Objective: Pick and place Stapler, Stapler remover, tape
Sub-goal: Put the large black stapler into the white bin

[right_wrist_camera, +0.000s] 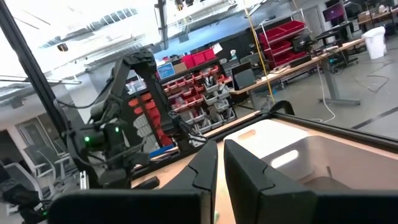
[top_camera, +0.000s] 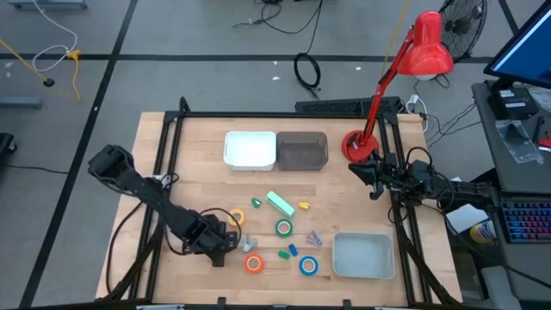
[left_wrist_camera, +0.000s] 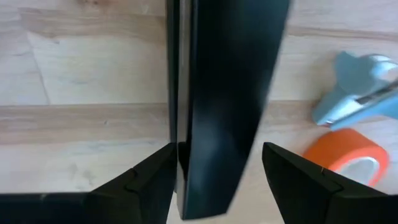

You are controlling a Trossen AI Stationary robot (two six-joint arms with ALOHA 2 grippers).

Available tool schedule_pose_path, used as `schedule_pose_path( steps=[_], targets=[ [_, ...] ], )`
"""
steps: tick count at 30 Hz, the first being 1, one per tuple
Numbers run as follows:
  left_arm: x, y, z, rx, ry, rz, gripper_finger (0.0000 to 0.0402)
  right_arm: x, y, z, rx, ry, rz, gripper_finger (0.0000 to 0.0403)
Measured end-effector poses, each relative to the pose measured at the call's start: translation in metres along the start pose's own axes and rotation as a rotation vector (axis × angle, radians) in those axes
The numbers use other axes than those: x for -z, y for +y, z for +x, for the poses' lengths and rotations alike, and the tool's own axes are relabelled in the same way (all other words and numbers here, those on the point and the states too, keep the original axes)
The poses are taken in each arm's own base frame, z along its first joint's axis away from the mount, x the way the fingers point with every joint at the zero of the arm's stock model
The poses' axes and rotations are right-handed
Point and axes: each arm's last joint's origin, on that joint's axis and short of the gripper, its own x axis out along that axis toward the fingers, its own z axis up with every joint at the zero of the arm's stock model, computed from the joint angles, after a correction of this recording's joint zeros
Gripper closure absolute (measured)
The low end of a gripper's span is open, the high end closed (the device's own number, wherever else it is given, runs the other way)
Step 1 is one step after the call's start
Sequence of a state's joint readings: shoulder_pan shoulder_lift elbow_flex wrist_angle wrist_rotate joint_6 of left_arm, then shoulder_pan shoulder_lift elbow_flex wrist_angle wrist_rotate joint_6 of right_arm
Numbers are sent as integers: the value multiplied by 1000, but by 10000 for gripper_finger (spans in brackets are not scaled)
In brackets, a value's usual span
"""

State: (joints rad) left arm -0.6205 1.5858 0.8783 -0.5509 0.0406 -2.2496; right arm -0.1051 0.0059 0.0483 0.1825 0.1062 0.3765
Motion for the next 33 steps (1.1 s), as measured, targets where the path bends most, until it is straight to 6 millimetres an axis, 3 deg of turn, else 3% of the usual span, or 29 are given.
schedule_pose_path(
  steps=[10, 14, 17, 27, 33],
  targets=[
    [3, -1, 25, -97, 58, -9, 166, 0, 0, 0, -1, 1, 0, 383],
    [3, -1, 25, -102, 59, -10, 212, 0, 0, 0, -1, 1, 0, 383],
    [2, -1, 23, -96, 67, -5, 252, 0, 0, 0, -1, 1, 0, 383],
    [6, 2, 20, -119, 110, 23, 252, 0, 0, 0, -2, 1, 0, 383],
    [3, 12, -6, -142, 83, 4, 252, 0, 0, 0, -2, 1, -3, 383]
  ],
)
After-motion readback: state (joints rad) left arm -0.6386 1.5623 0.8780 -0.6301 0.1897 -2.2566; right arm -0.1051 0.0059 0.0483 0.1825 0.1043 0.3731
